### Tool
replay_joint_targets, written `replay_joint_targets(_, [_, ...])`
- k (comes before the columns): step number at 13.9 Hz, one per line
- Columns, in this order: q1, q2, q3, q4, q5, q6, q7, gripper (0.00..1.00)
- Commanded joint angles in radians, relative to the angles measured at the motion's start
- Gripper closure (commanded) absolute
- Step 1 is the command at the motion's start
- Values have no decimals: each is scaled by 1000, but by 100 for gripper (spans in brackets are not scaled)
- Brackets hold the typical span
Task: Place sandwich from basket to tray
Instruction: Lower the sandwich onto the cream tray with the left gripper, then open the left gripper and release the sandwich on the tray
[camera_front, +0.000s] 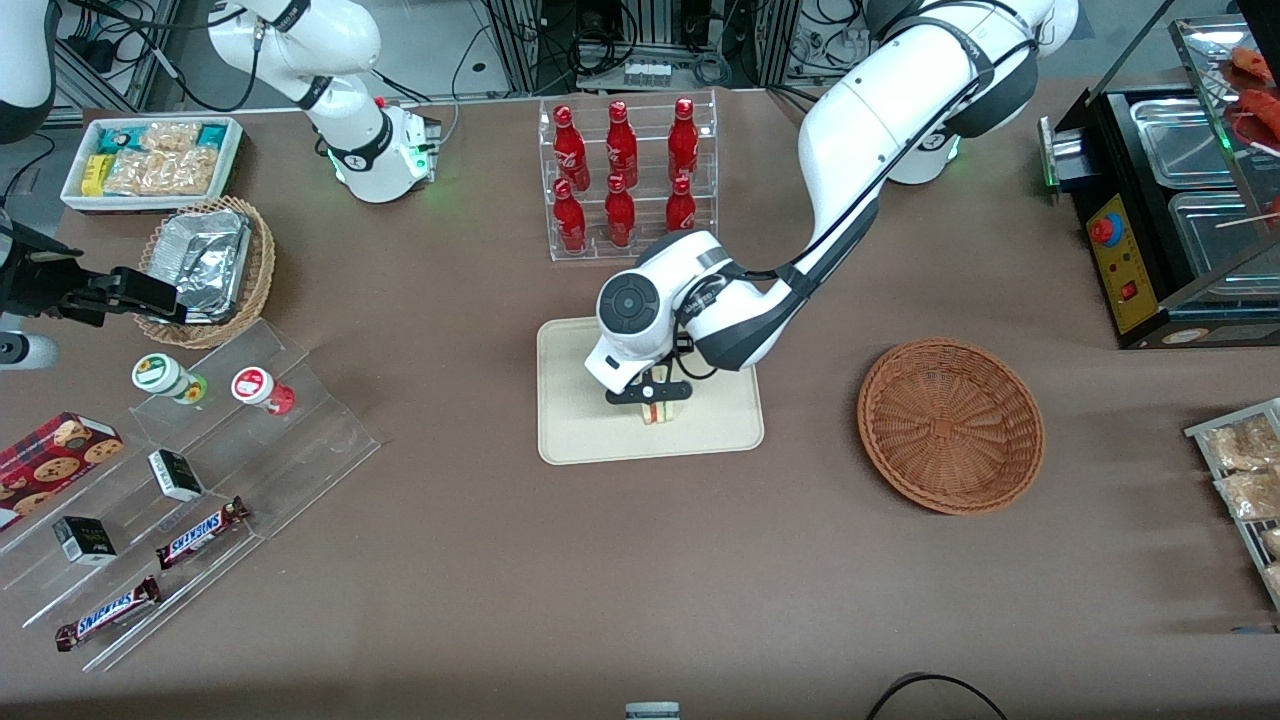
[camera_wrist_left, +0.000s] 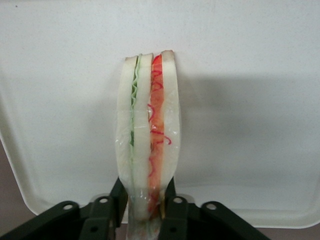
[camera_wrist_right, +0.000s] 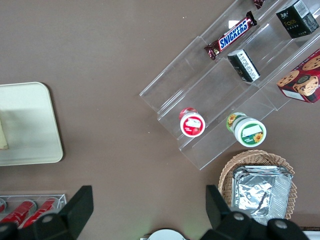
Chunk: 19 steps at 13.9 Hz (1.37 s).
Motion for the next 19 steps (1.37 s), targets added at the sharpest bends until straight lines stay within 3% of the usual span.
replay_joint_targets(1, [-15, 9, 1, 34, 26, -11, -22, 0])
replay_joint_targets(6, [5, -103, 3, 37, 23, -77, -27, 0])
replay_joint_targets(12, [142, -324, -5, 33, 8, -267, -4, 0])
replay_joint_targets(16, [221, -447, -6, 33, 3, -412, 102, 0])
replay_joint_targets(19, [313, -534, -5, 31, -62, -475, 227, 0])
